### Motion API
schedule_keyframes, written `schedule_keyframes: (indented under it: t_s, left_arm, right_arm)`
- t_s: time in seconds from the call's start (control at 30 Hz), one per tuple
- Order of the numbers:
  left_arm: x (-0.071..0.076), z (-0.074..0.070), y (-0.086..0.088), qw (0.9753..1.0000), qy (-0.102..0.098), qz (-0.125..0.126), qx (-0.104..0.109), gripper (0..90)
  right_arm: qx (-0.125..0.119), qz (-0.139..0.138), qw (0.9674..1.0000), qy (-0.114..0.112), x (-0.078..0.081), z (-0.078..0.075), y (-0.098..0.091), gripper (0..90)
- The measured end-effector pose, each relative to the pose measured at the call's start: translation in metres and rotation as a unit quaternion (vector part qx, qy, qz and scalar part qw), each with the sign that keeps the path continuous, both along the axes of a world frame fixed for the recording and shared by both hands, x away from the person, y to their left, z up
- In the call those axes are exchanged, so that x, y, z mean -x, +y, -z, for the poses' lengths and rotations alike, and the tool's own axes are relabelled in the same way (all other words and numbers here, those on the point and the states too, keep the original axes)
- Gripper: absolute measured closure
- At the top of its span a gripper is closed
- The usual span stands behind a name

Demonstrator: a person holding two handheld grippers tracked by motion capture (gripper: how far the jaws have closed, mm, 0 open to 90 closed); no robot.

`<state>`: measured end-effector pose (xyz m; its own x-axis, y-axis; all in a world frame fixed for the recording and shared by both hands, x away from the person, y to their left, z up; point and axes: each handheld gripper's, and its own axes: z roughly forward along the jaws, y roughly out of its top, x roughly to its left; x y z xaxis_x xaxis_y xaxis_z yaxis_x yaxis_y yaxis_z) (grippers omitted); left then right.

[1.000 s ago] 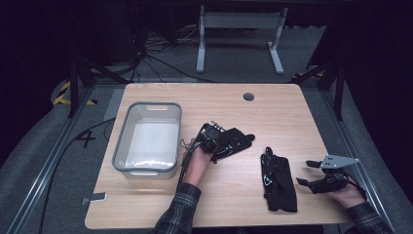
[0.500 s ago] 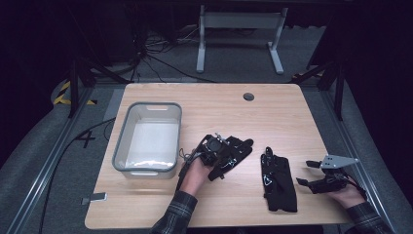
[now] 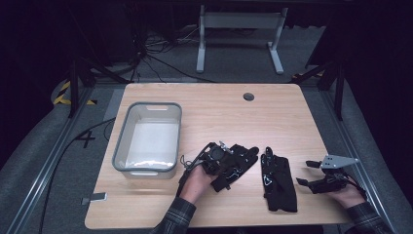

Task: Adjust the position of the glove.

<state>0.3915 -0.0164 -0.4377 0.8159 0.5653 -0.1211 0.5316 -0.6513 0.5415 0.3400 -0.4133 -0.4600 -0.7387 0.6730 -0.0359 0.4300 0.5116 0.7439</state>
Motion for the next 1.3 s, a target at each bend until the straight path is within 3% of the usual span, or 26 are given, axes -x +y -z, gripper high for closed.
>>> schedule_keyframes:
  t_s: [0.2, 0.3, 0.4, 0.43, 0.47, 0.63, 0.73, 0.93, 1.3]
  left_arm:
    - [-0.003, -0.007, 0.011, 0.9993, -0.023, -0.022, 0.017, 89.7]
    - [-0.008, -0.006, 0.017, 0.9983, -0.037, -0.045, 0.007, 89.7]
    - [-0.011, -0.004, 0.018, 0.9982, -0.036, -0.049, 0.004, 89.7]
    - [-0.011, -0.004, 0.018, 0.9982, -0.036, -0.049, 0.004, 89.7]
    - [-0.012, -0.002, 0.018, 0.998, -0.036, -0.051, 0.001, 89.7]
    - [-0.014, 0.002, 0.017, 0.9981, -0.032, -0.05, -0.018, 89.7]
    - [-0.012, 0.004, 0.015, 0.9979, -0.03, -0.049, -0.03, 89.7]
    - [-0.004, 0.004, 0.012, 0.9984, -0.02, -0.043, -0.03, 89.7]
    - [0.016, 0.007, 0.006, 0.9998, -0.004, -0.02, -0.008, 89.6]
  right_arm:
    - [-0.006, -0.008, 0.9999, 0.004, 0.001, -0.002, 0.0, 26.1]
    - [-0.021, -0.026, 0.9994, 0.011, 0.004, -0.006, 0.002, 41.7]
    - [-0.028, -0.051, 0.9982, 0.013, 0.008, -0.01, 0.008, 57.7]
    - [-0.028, -0.051, 0.9982, 0.013, 0.008, -0.01, 0.008, 57.7]
    - [-0.027, -0.068, 0.9972, 0.017, 0.011, -0.011, 0.014, 67.2]
    - [-0.021, -0.101, 0.9943, 0.028, 0.016, -0.01, 0.028, 80.6]
    - [-0.016, -0.115, 0.9924, 0.039, 0.017, -0.008, 0.034, 84.9]
    - [-0.001, -0.129, 0.9905, 0.048, 0.016, -0.003, 0.042, 89.4]
    - [0.003, -0.134, 0.9898, 0.049, 0.008, -0.004, 0.049, 89.8]
